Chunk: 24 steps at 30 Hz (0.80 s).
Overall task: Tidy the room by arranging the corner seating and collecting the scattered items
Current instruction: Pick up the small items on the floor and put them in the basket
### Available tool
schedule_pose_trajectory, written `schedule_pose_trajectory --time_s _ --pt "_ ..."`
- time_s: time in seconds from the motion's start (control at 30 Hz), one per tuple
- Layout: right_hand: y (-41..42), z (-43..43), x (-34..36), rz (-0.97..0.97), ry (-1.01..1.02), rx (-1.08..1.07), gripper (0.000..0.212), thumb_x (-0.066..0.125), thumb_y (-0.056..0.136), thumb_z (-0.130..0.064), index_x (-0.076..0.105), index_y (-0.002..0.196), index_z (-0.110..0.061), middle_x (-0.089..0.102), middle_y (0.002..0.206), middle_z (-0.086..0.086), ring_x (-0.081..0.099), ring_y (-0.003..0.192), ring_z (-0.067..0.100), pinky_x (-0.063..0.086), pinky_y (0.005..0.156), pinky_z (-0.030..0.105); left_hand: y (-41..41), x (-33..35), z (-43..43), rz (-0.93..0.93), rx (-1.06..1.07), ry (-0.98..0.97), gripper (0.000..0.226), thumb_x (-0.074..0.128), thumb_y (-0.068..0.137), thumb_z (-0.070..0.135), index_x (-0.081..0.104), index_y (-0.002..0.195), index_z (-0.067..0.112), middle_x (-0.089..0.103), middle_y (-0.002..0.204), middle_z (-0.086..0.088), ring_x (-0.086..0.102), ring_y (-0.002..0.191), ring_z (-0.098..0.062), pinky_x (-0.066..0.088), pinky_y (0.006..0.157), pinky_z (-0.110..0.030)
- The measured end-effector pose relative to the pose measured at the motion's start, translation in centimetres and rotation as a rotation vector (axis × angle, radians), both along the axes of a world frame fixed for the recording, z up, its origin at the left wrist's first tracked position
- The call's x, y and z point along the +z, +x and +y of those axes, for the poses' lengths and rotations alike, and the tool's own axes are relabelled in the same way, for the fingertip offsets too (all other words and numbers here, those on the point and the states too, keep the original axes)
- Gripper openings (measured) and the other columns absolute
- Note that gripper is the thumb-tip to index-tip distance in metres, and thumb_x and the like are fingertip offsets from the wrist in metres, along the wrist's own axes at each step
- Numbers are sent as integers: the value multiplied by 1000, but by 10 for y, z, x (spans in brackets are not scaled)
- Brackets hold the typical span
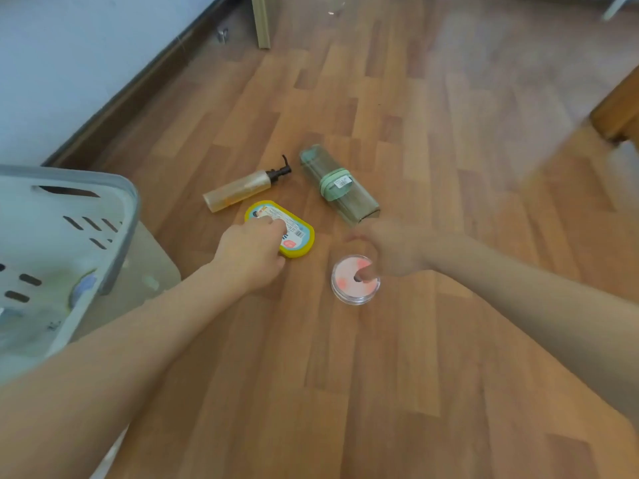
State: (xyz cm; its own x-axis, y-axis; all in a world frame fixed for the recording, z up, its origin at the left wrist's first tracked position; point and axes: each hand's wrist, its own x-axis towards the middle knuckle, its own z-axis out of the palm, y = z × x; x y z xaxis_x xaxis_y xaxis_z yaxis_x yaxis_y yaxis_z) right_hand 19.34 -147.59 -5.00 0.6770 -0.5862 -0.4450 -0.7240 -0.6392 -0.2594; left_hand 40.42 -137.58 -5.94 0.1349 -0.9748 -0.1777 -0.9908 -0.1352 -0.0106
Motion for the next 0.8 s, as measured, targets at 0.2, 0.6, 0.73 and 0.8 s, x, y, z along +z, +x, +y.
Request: schedule_pose_trajectory --time_s 0.2,0.6,0.73,0.8 --pt "-2 5 -17 -37 22 29 68 75 73 -47 45 133 -35 52 117 -9 54 107 17 50 88 40 3 -29 -24 -94 -73 8 40 56 86 24 47 124 15 52 124 -3 49 117 -24 43 81 -34" --pt "-3 20 -45 62 -75 136 87 80 63 -55 39 134 -24 41 127 -4 45 112 20 50 83 38 15 -44 -82 -181 -339 316 123 84 68 35 -4 153 17 -7 161 -3 -5 148 -19 5 119 -43" --pt "0 26 -55 45 -144 146 82 77 72 -41 34 139 -27 38 130 -3 44 113 21 45 76 30 18 -48 -87 -140 -317 386 113 81 71 35 5 153 17 6 160 -2 3 148 -18 5 118 -51" --pt "1 29 -61 51 -172 136 77 74 75 -37 33 139 -26 38 132 -2 44 111 23 48 78 33 22 -52 -84 -104 -286 356 107 80 71 37 13 152 17 16 158 -3 11 146 -21 8 117 -50"
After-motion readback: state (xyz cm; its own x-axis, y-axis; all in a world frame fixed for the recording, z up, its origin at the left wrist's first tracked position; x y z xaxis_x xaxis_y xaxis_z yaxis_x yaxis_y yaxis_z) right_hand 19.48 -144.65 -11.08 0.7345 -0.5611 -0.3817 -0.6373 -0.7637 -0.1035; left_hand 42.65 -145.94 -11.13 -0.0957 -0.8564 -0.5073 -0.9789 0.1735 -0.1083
